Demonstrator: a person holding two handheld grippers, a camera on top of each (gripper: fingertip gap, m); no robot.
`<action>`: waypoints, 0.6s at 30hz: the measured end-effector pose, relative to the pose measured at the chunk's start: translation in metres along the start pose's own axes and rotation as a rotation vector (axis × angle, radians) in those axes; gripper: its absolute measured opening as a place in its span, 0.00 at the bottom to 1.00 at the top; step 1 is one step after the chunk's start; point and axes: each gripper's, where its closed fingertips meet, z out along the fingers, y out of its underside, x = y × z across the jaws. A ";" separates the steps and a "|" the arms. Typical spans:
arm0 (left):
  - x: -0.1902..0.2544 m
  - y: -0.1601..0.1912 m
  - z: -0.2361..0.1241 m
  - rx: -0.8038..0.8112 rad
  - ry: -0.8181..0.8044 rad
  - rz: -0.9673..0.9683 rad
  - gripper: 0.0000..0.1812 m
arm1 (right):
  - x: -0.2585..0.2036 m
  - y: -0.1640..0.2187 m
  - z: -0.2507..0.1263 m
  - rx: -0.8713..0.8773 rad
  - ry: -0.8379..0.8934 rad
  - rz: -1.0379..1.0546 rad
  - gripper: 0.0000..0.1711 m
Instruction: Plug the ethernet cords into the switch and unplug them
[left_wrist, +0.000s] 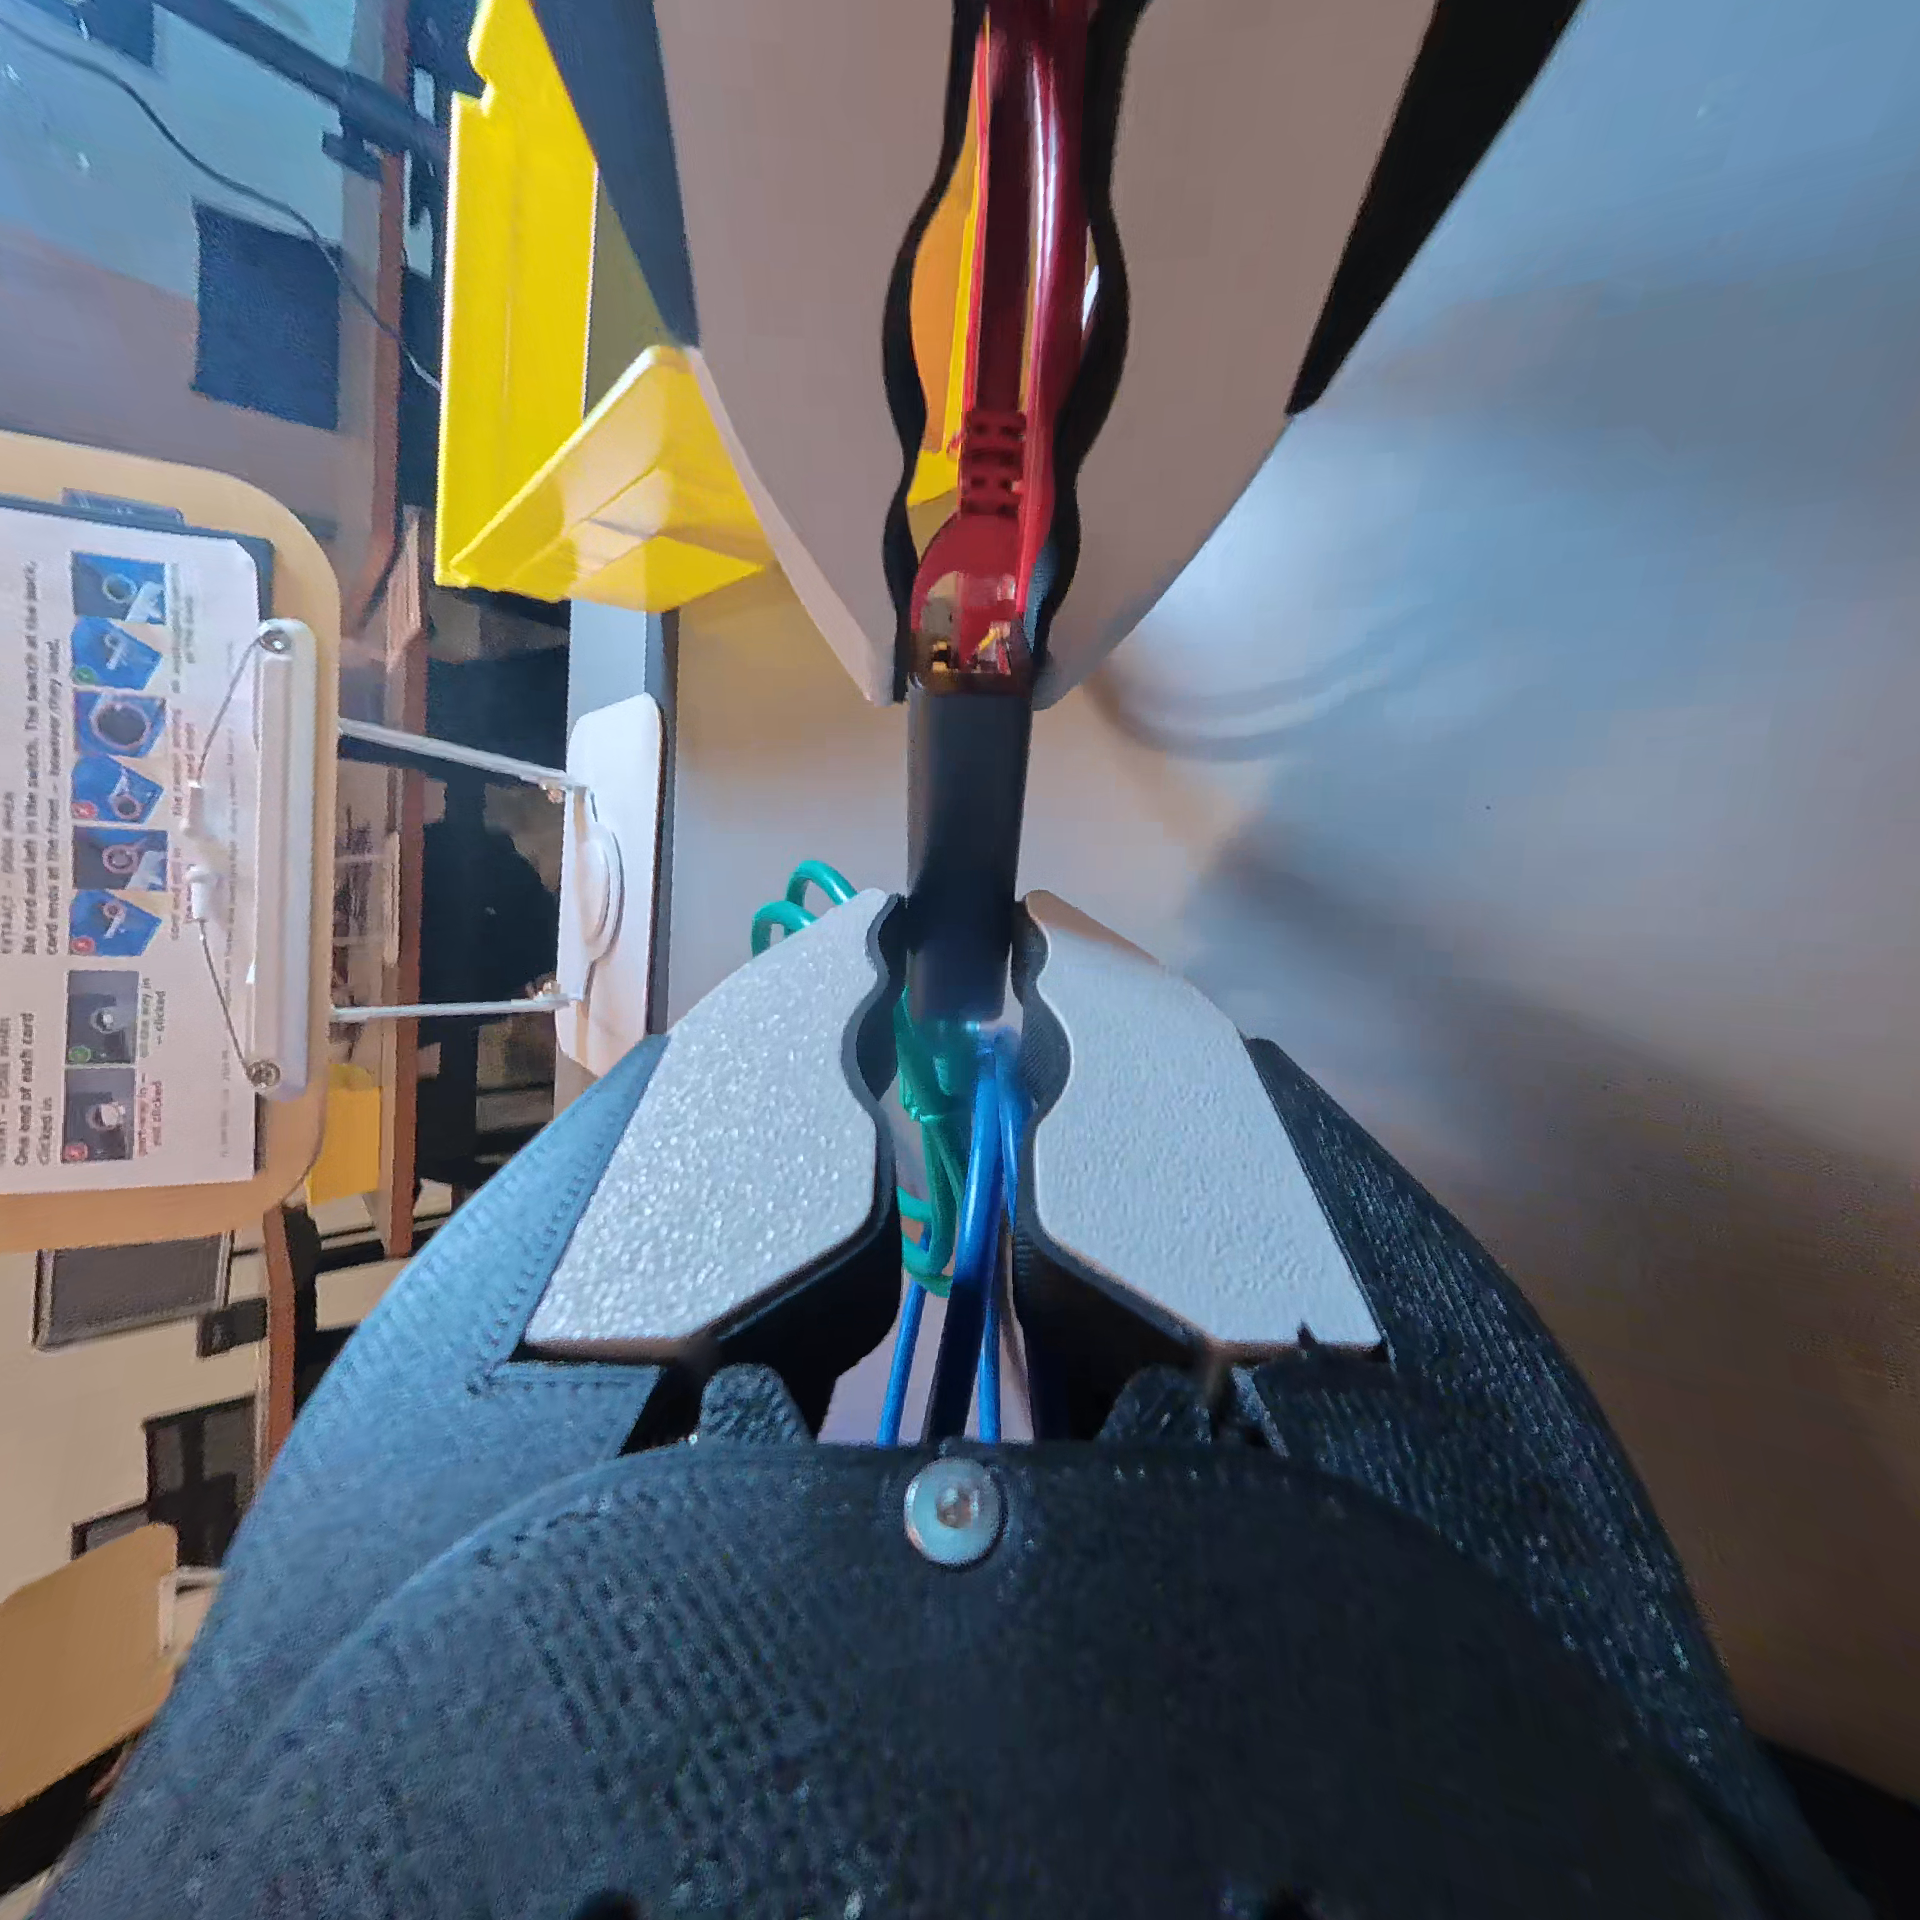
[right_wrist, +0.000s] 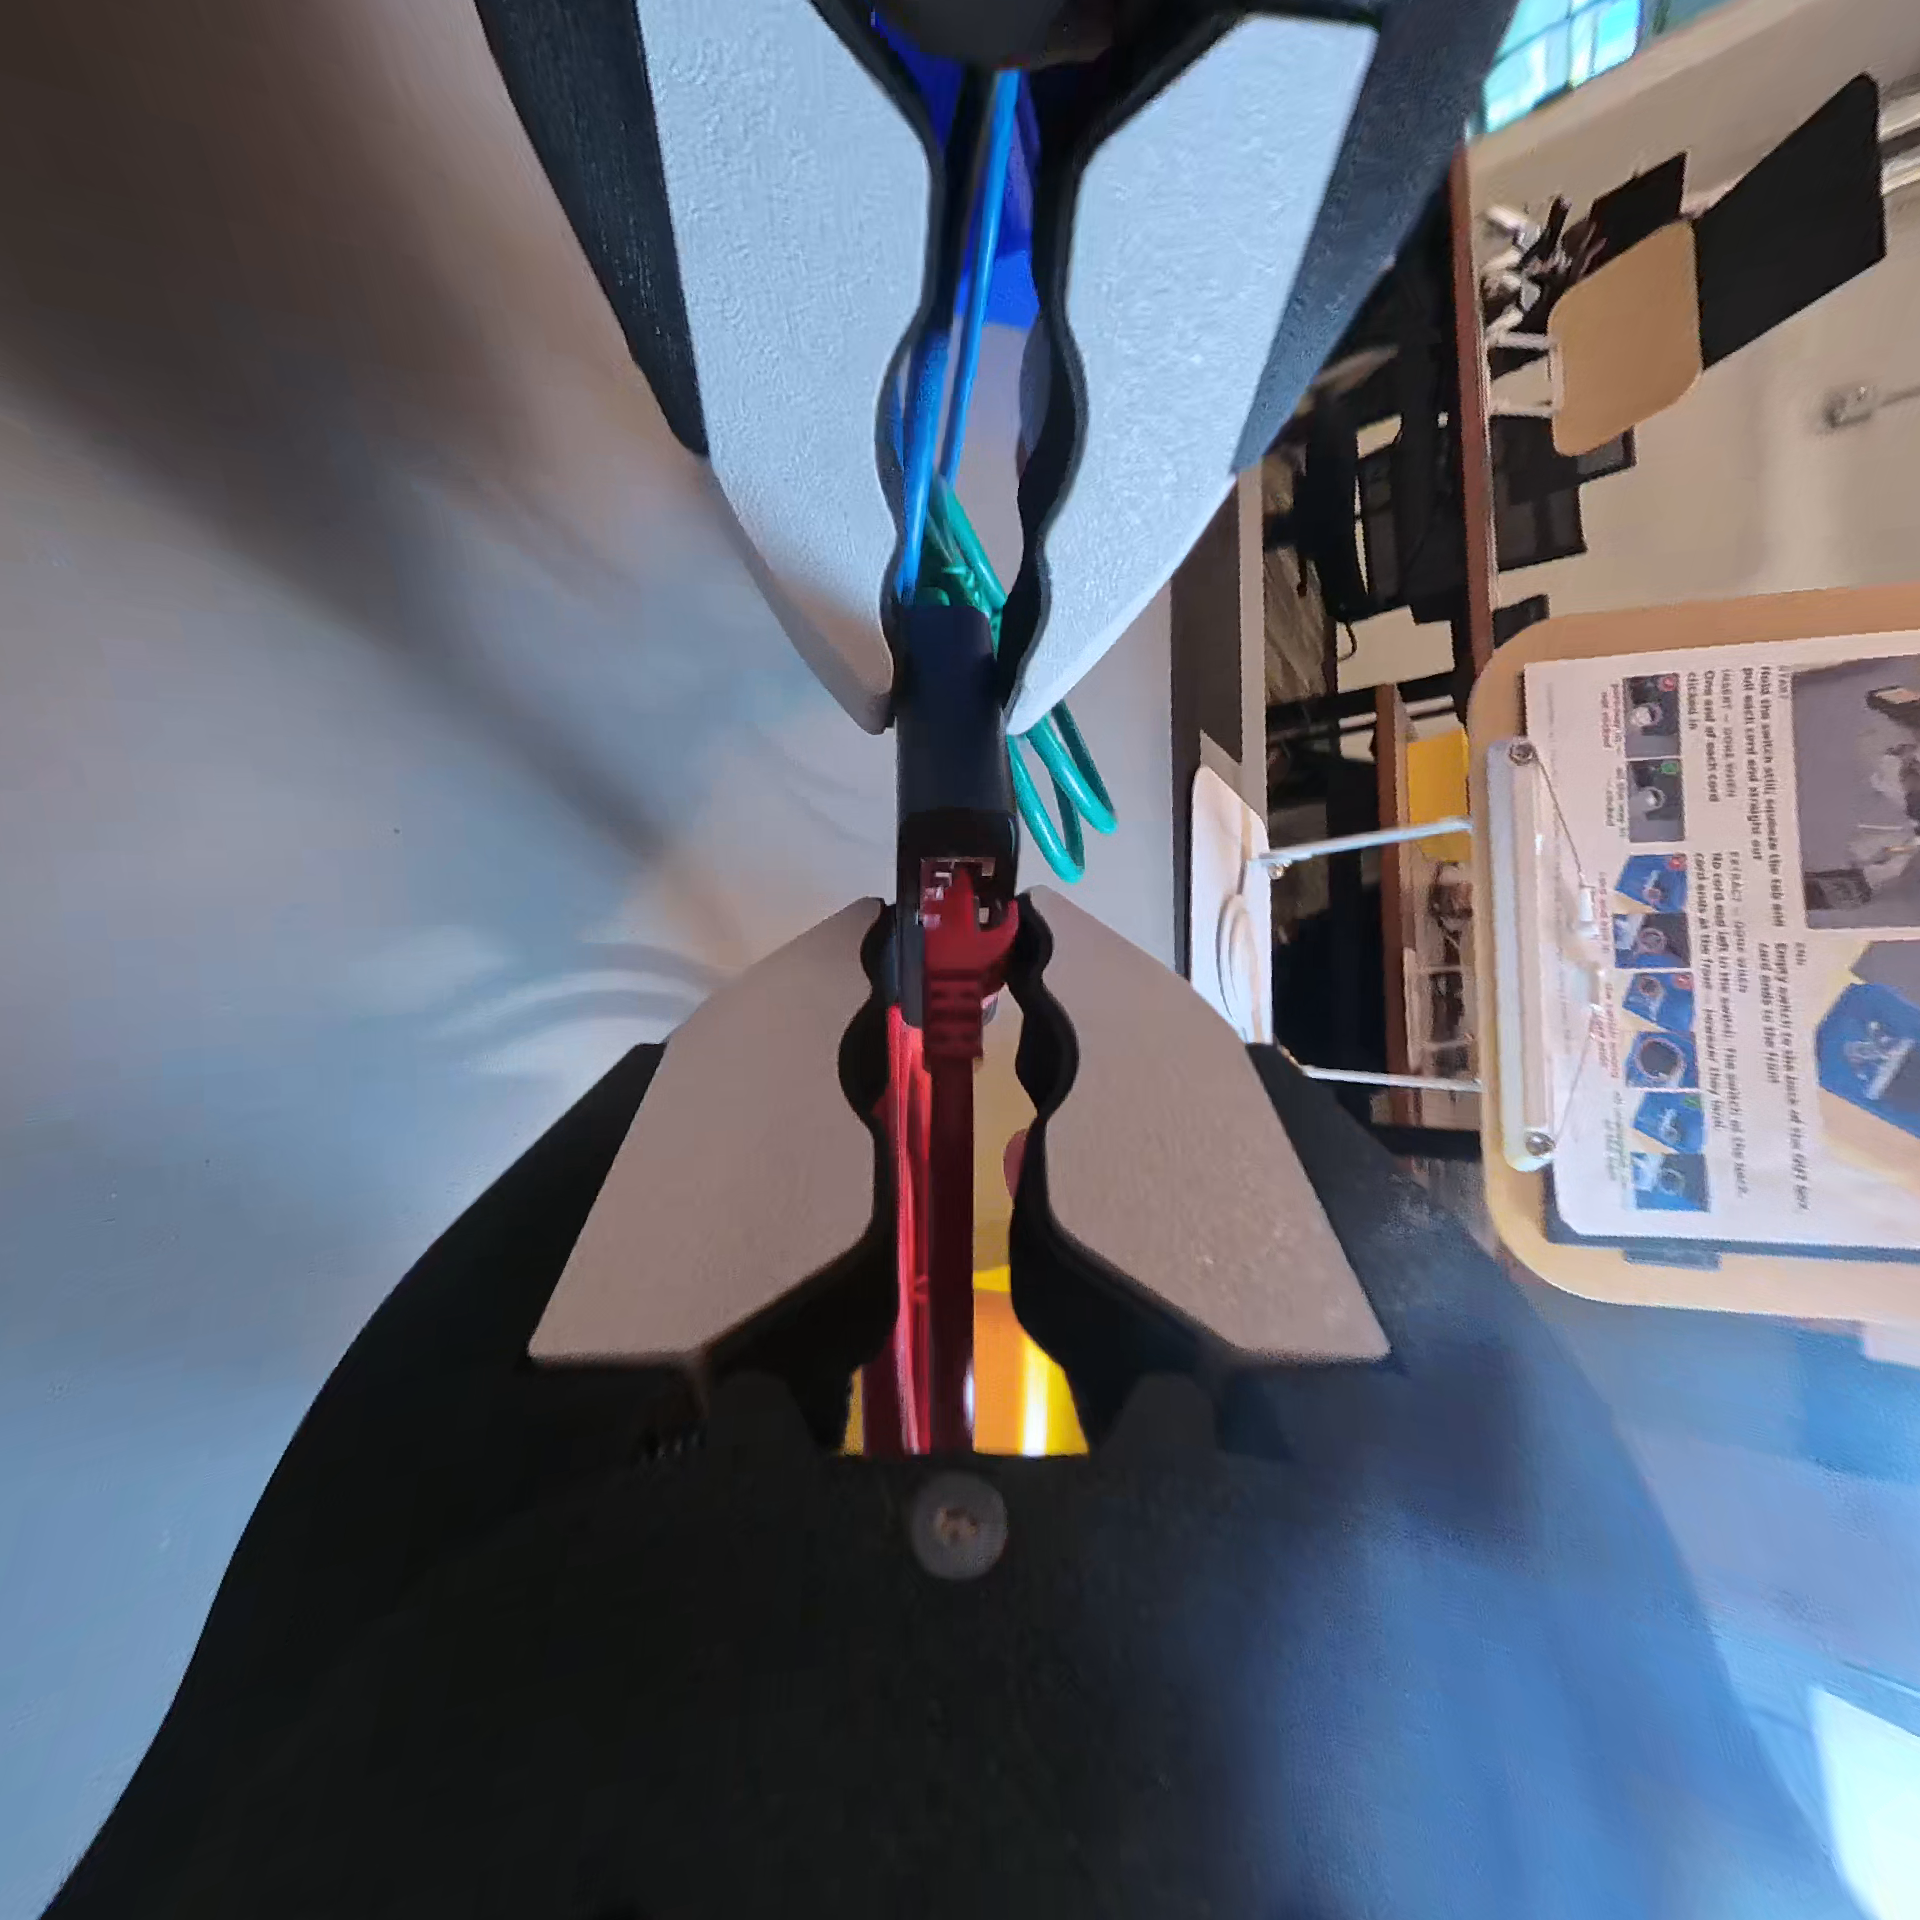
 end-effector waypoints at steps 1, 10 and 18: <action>-0.001 -0.002 -0.003 0.032 -0.001 0.000 0.10 | 0.000 0.000 -0.001 0.026 -0.003 0.016 0.12; -0.082 0.006 -0.105 0.612 -0.083 -0.446 0.14 | 0.038 0.023 -0.028 0.174 0.089 0.174 0.12; -0.101 0.005 -0.137 0.754 0.113 -0.531 0.15 | 0.017 -0.019 -0.033 0.213 0.202 -0.279 0.12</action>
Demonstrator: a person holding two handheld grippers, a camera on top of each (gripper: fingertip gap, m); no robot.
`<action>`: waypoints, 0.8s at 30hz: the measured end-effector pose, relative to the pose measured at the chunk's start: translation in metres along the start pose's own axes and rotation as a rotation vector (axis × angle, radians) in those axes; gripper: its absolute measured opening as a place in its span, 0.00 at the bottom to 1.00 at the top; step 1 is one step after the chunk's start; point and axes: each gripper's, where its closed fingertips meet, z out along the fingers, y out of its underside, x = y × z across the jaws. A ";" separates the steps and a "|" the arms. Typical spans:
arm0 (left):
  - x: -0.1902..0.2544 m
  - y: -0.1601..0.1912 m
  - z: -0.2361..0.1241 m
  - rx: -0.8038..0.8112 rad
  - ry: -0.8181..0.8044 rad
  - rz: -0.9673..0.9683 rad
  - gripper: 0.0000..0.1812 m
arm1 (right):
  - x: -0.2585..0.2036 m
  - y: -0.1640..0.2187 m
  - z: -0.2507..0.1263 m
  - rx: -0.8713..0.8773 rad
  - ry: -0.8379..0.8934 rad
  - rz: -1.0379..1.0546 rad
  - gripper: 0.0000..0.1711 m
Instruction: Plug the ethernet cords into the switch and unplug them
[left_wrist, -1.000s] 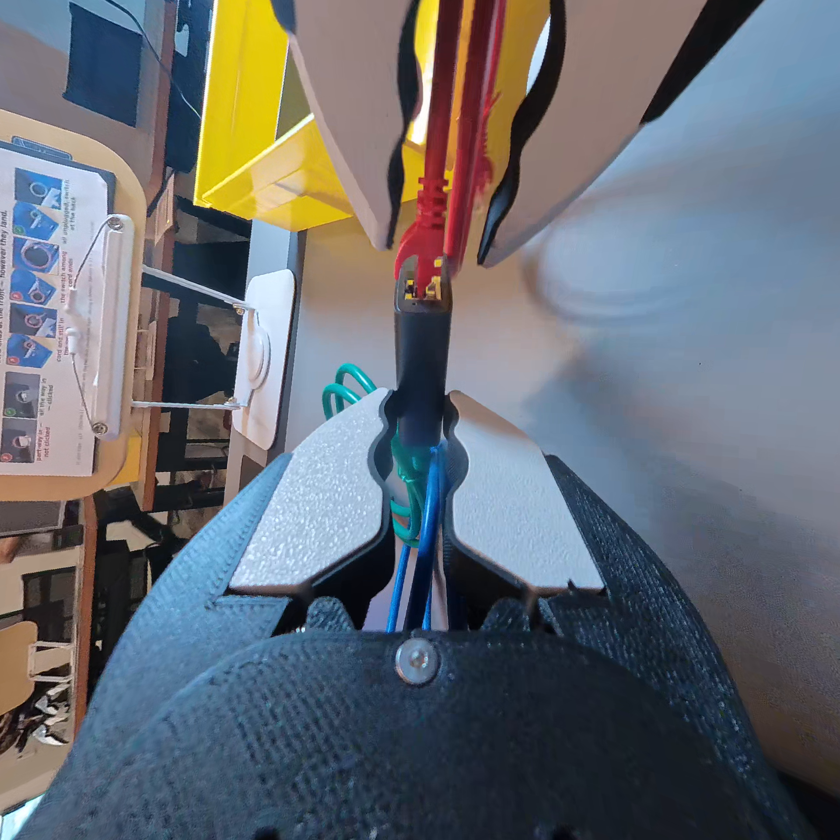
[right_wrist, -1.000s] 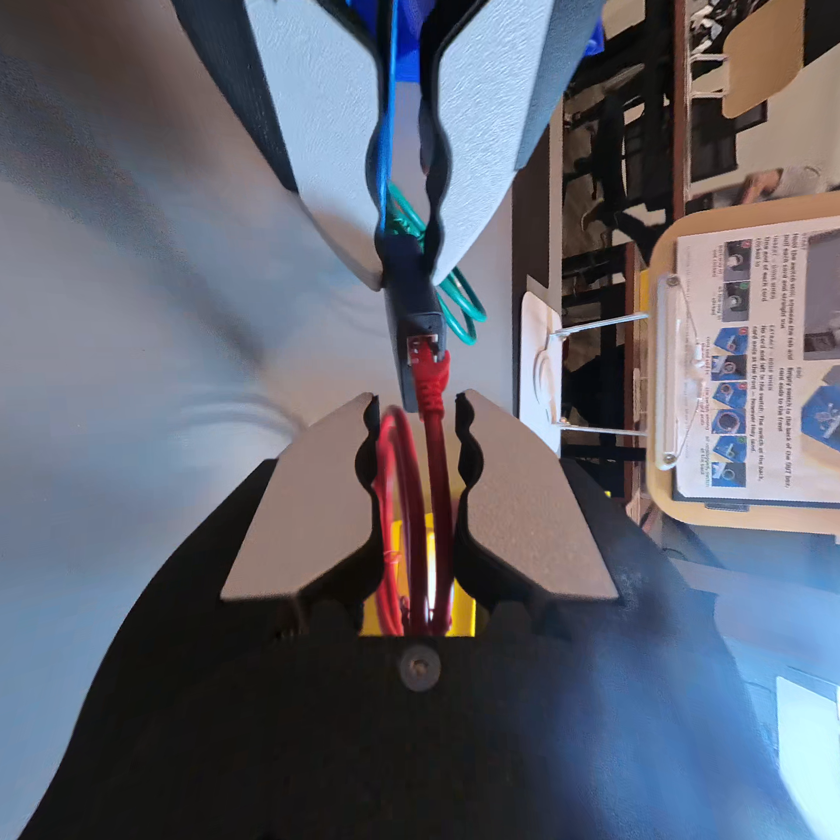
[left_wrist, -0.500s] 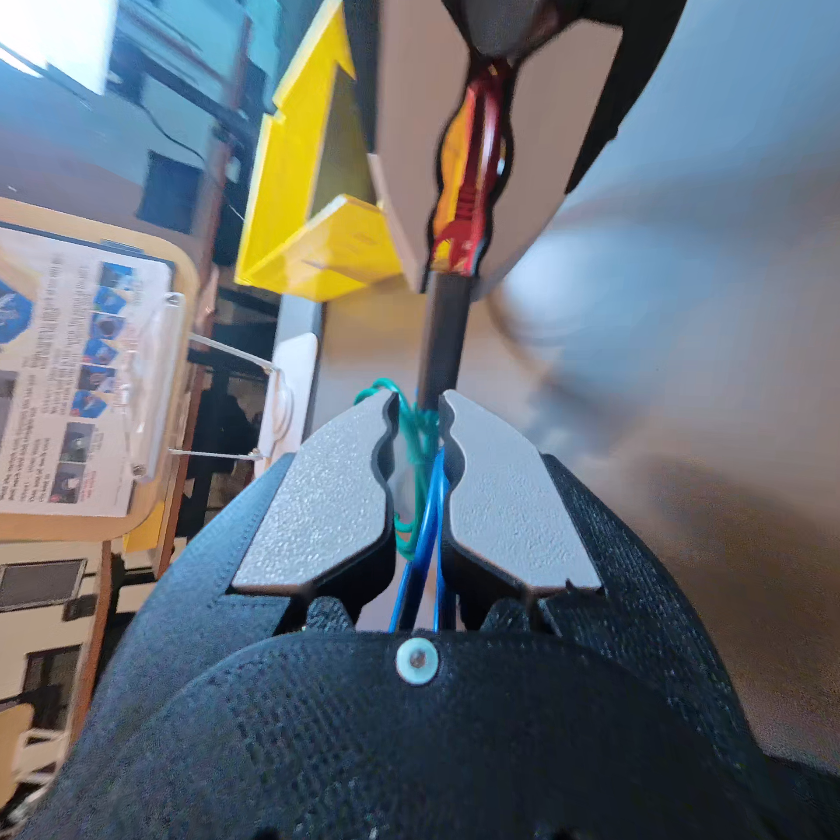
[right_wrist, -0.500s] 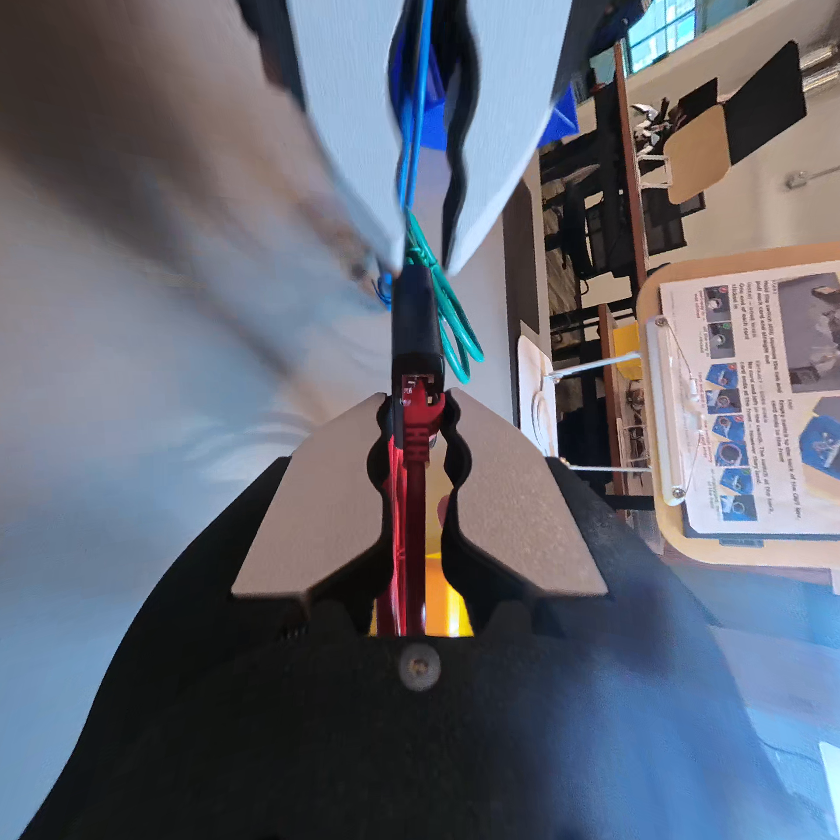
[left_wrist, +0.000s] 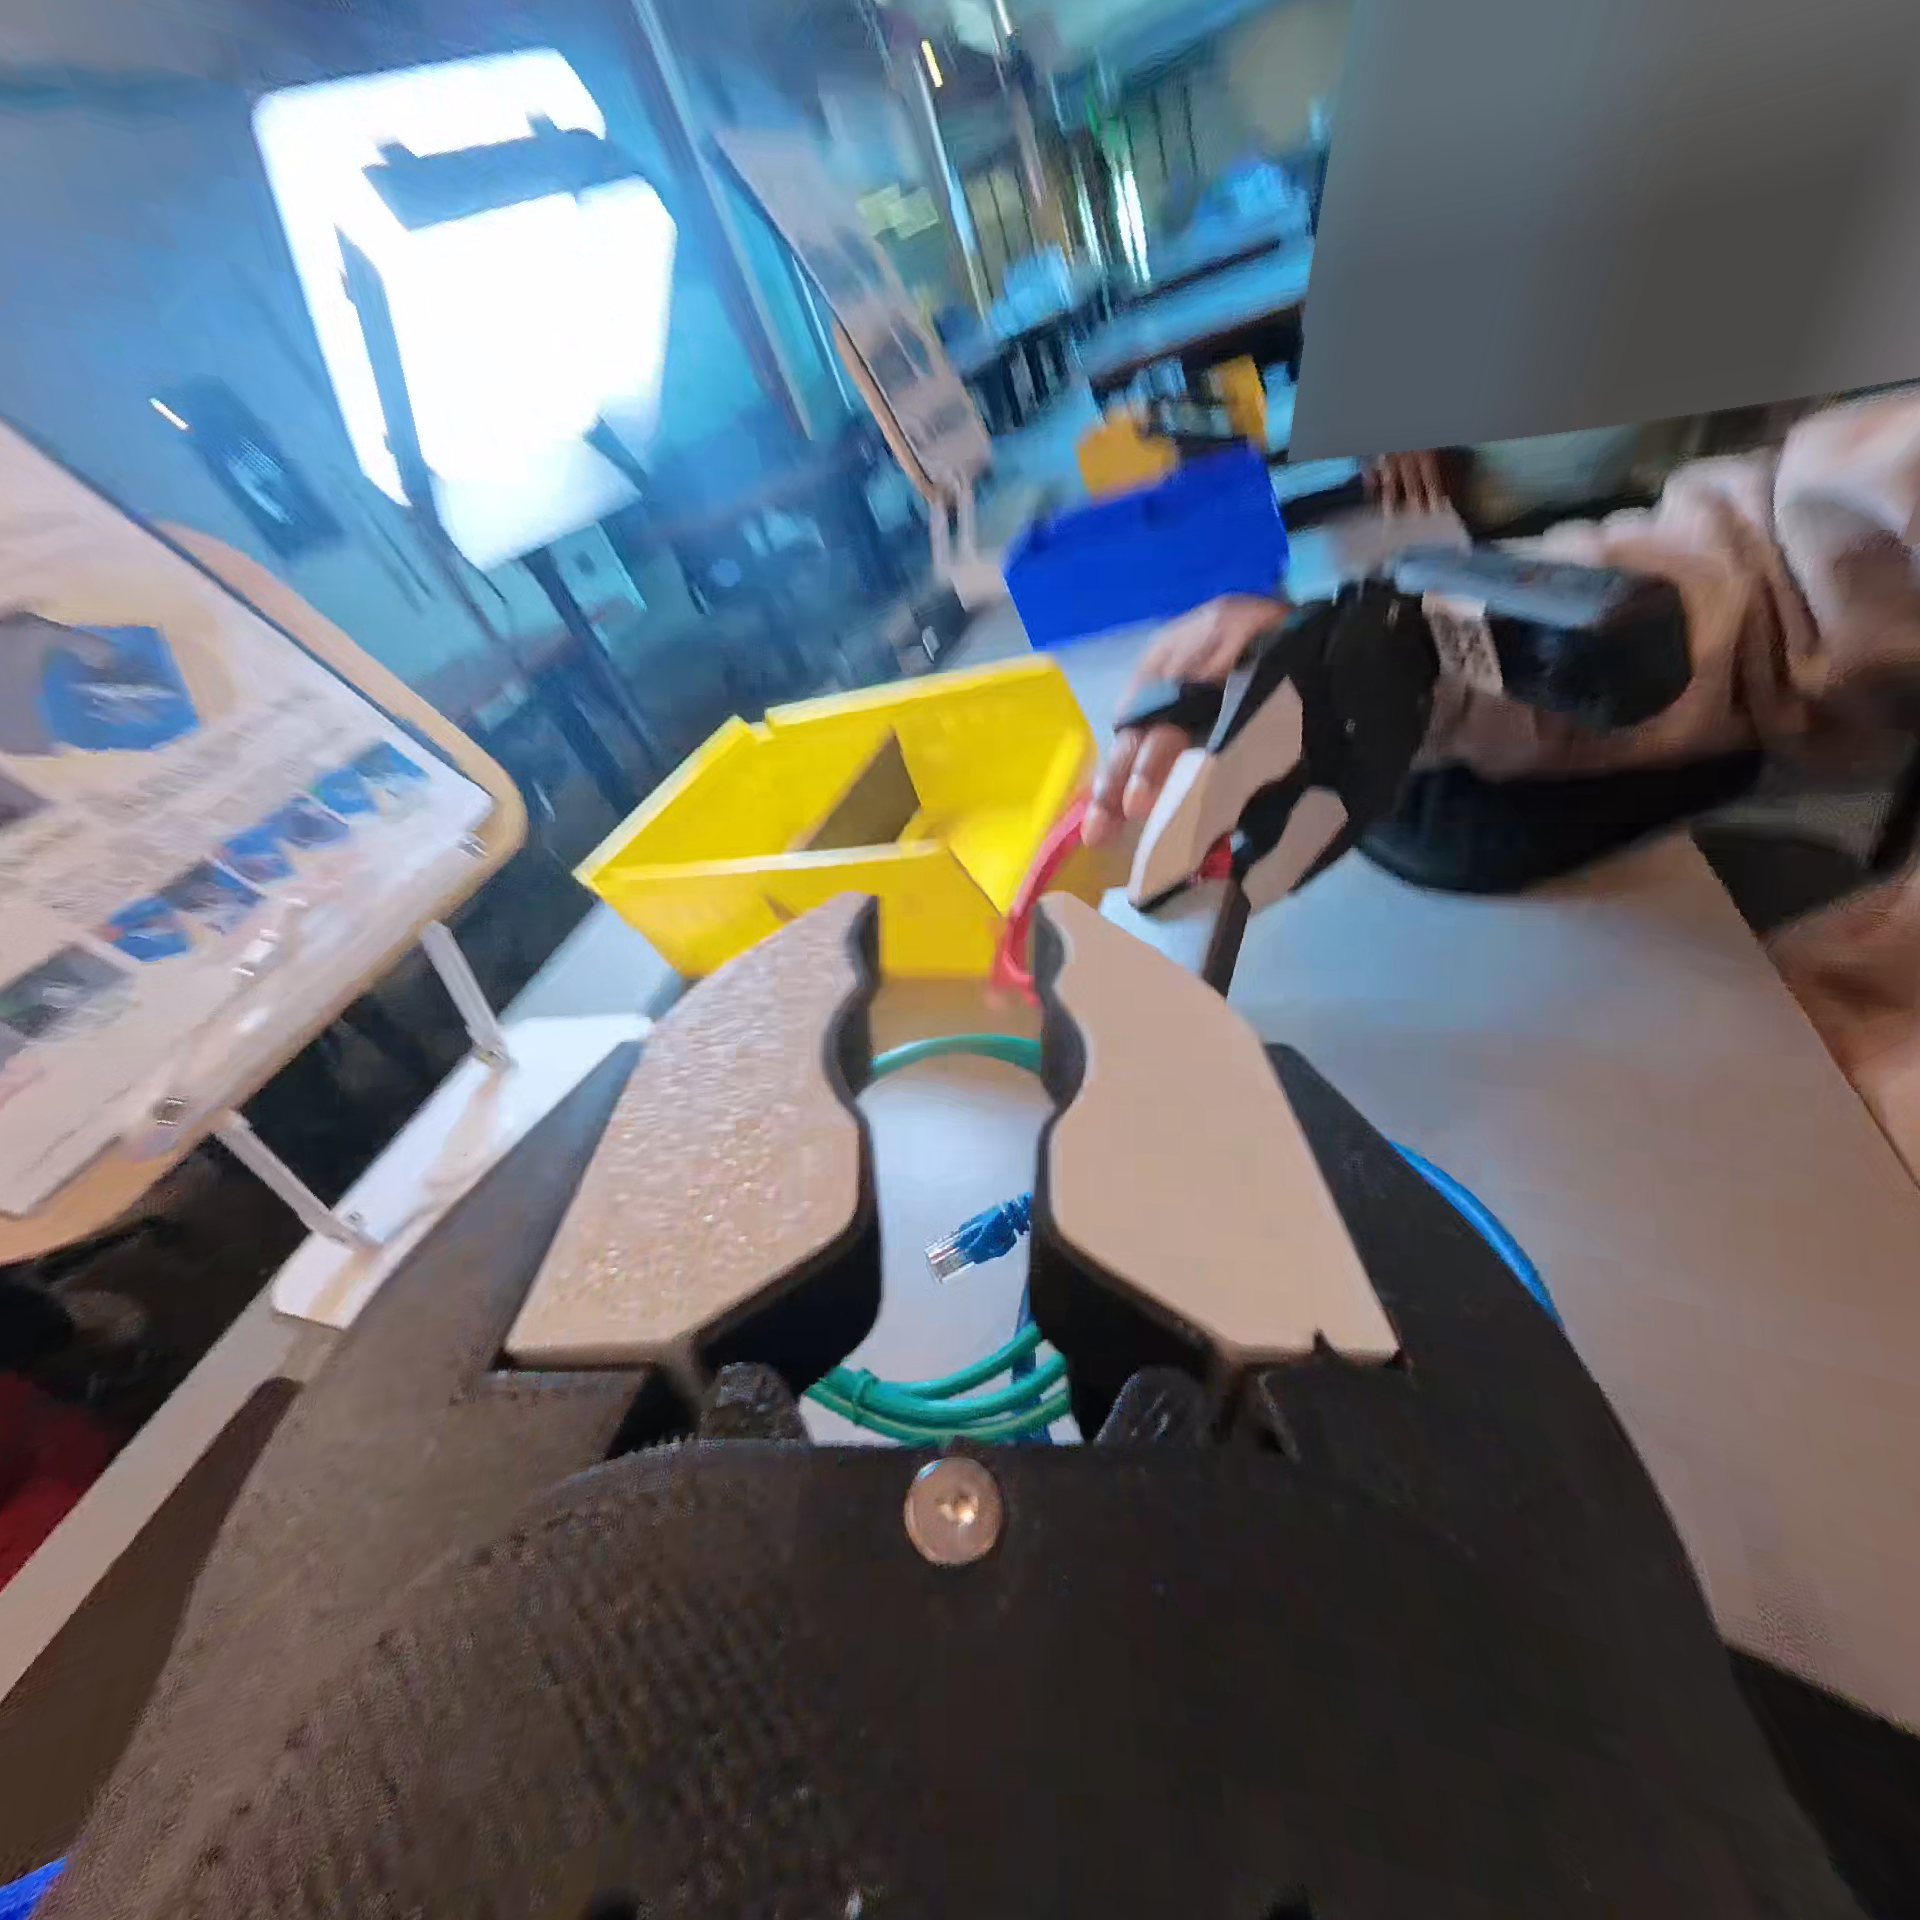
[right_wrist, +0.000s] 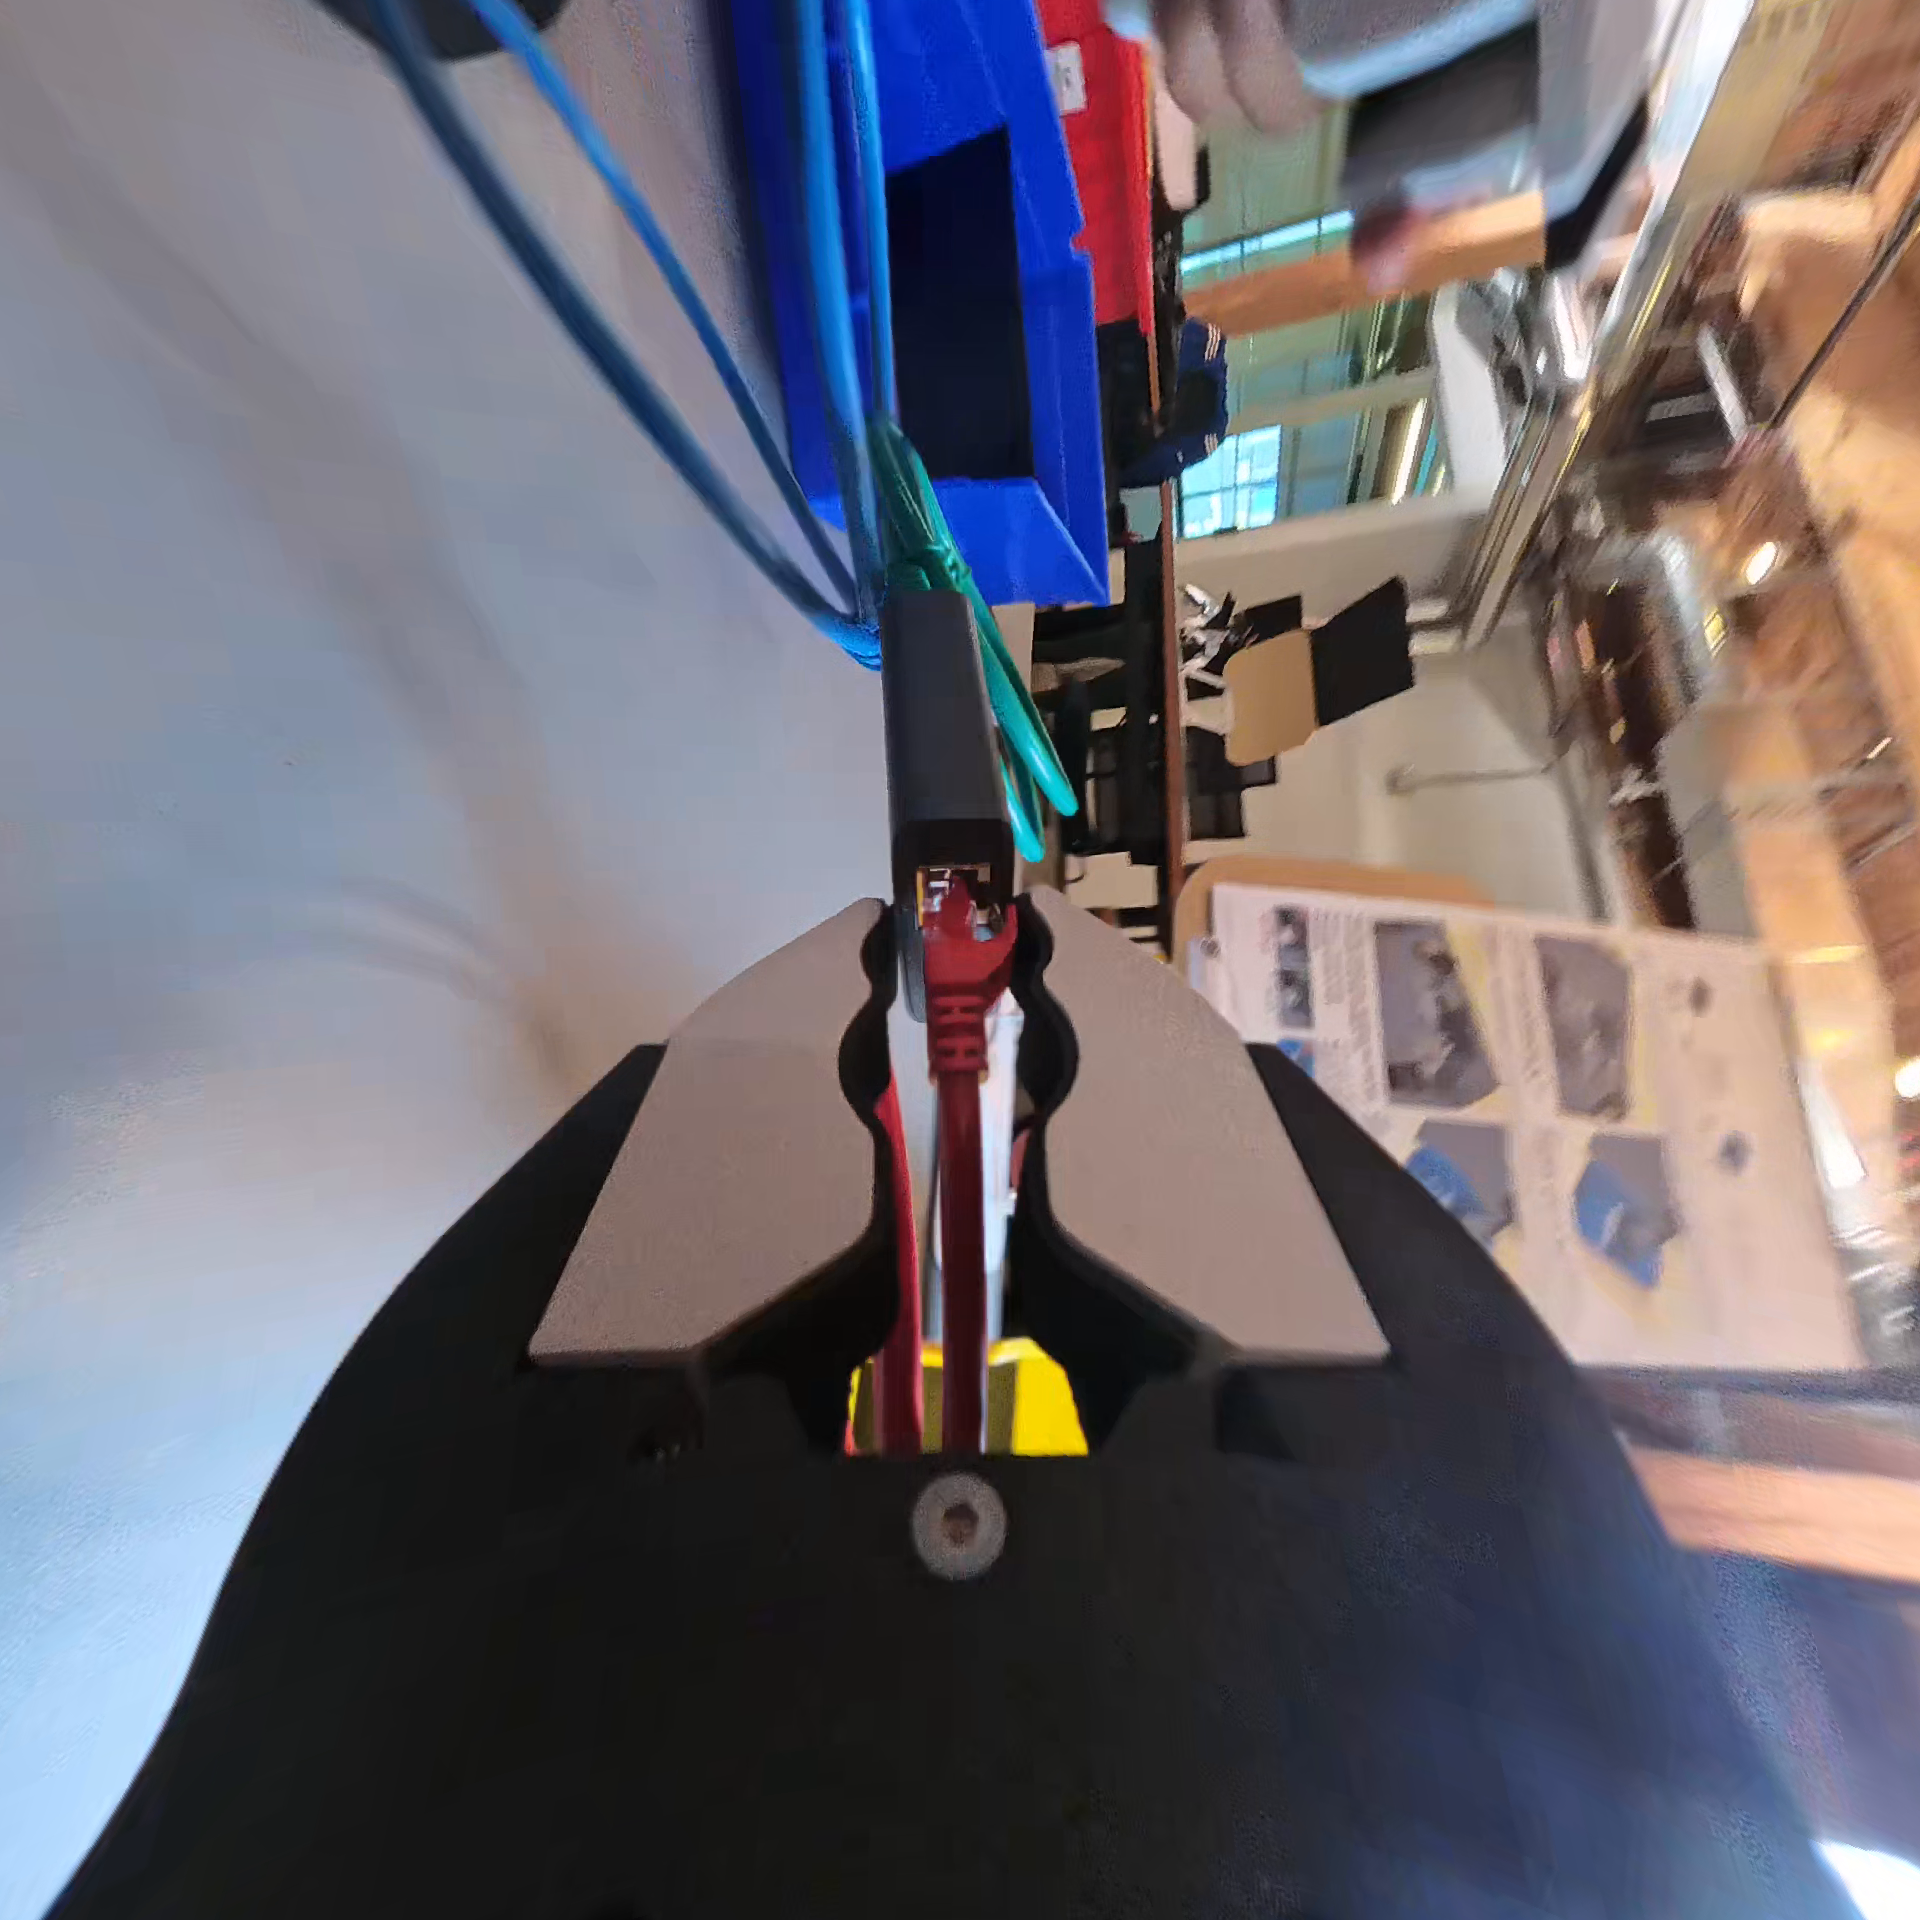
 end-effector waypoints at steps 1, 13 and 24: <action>0.006 0.010 0.010 -0.081 0.039 0.008 0.21 | -0.004 -0.006 0.003 0.004 0.008 -0.059 0.12; 0.081 0.130 0.087 -0.653 0.387 0.121 0.35 | -0.019 -0.021 0.005 0.056 0.074 -0.177 0.12; 0.066 0.147 0.098 -0.701 0.255 -0.114 0.35 | -0.023 0.015 0.015 -0.088 0.031 0.037 0.12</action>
